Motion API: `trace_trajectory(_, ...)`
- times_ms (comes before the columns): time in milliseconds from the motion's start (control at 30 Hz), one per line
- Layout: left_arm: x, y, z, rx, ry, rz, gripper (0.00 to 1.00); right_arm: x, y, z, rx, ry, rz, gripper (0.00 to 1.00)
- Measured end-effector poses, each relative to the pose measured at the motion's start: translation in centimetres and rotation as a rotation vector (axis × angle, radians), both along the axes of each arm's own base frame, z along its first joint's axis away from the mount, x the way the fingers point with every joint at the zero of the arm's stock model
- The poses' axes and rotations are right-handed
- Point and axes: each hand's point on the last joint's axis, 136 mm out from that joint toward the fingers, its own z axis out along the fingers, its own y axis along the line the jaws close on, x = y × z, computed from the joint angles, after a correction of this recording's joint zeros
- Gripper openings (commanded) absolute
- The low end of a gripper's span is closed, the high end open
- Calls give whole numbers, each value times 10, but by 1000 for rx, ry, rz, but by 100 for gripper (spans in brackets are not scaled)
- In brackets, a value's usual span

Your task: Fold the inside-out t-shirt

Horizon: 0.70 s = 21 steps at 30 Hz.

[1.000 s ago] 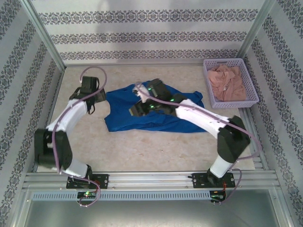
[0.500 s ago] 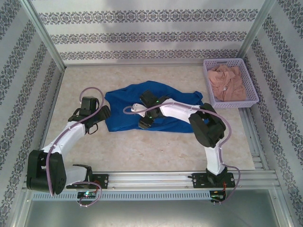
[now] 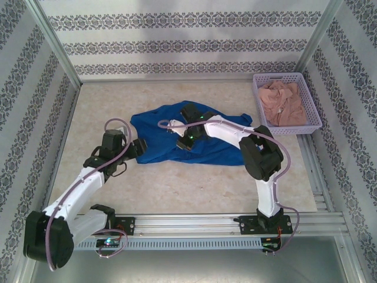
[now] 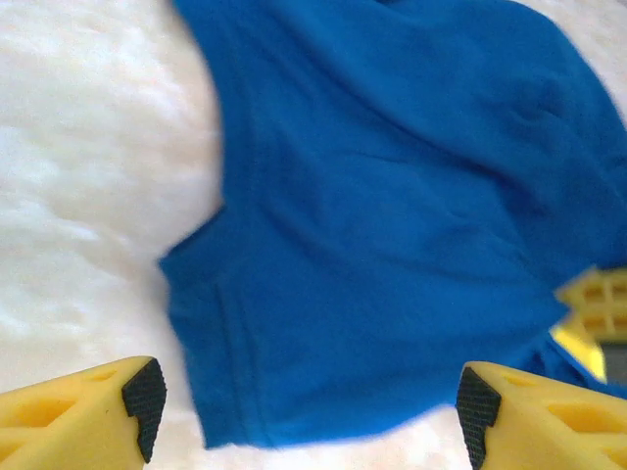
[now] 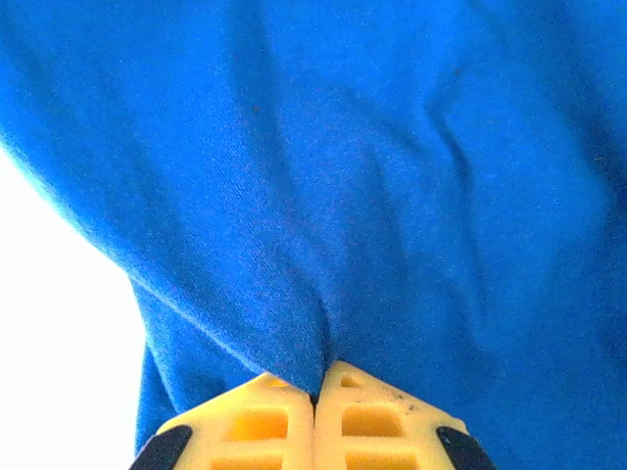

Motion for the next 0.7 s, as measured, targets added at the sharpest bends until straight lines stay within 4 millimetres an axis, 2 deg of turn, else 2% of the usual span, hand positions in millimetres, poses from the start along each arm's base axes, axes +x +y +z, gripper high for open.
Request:
trace_trajectory(167, -15, -58, 3, -31, -62, -216, 78, 21, -4, 36, 203, 137, -112, 0)
trace_trajectory(233, -17, -80, -6, -14, -51, -305, 79, 28, -8, 49, 274, 198, -161, 0)
trace_trajectory(333, -10, -100, -18, 74, -29, -383, 81, 34, -15, 58, 321, 254, -214, 0)
trace_trajectory(600, 42, -111, -27, 312, -82, -439, 83, 24, -9, 69, 382, 372, -238, 0)
trace_trajectory(667, 56, -116, -37, 362, -73, -463, 75, 23, -10, 70, 386, 382, -241, 0)
trace_trajectory(700, 63, -118, -42, 383, -70, -473, 63, 24, -11, 71, 389, 382, -246, 0)
